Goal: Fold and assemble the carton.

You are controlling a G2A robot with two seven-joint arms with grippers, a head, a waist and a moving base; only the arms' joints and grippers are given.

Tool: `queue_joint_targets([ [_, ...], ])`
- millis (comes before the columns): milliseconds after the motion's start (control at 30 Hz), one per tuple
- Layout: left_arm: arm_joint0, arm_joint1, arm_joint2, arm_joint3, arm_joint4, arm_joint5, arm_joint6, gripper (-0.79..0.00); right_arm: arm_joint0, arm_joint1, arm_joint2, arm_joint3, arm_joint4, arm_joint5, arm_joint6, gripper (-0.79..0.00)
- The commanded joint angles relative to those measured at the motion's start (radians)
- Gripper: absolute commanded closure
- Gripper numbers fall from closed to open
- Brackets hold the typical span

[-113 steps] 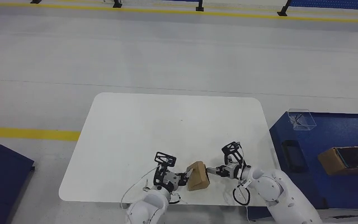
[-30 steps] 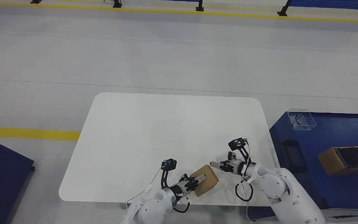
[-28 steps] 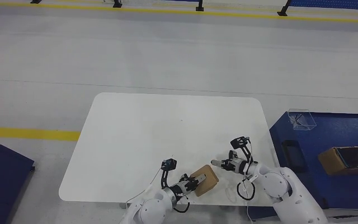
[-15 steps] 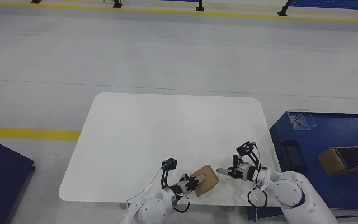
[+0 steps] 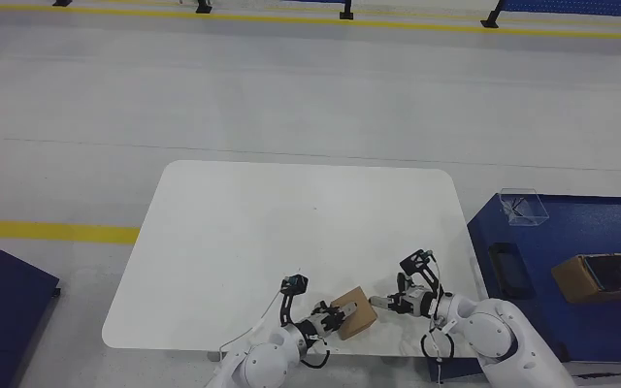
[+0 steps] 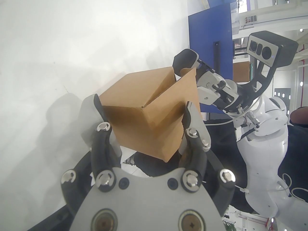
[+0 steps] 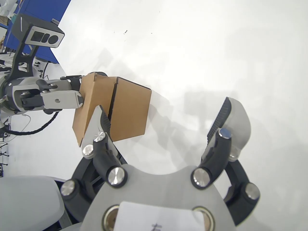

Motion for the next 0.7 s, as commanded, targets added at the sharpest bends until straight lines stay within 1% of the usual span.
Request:
queue_joint_targets([
  [0,-0.001,0.001,0.001,0.001,0.0,0.002,0.001,-0.566,0.001,0.0,-0.003,-0.001,-0.001,0.0,0.0,-0.785],
  [100,-0.002,0.003,0.002,0.0,-0.002,0.003,0.002,-0.563,0.004,0.0,-0.008,0.001,-0.006,0.004,0.001,-0.785],
  [300,-0.002,0.006,0.006,-0.001,-0.003,0.007,0.002,-0.588,0.011,-0.001,-0.017,0.007,-0.009,0.011,0.003,-0.785],
  [667,-0.011,0.01,0.017,0.002,-0.006,0.018,0.0,-0.579,0.016,-0.001,-0.027,0.003,-0.004,0.011,0.007,-0.785],
])
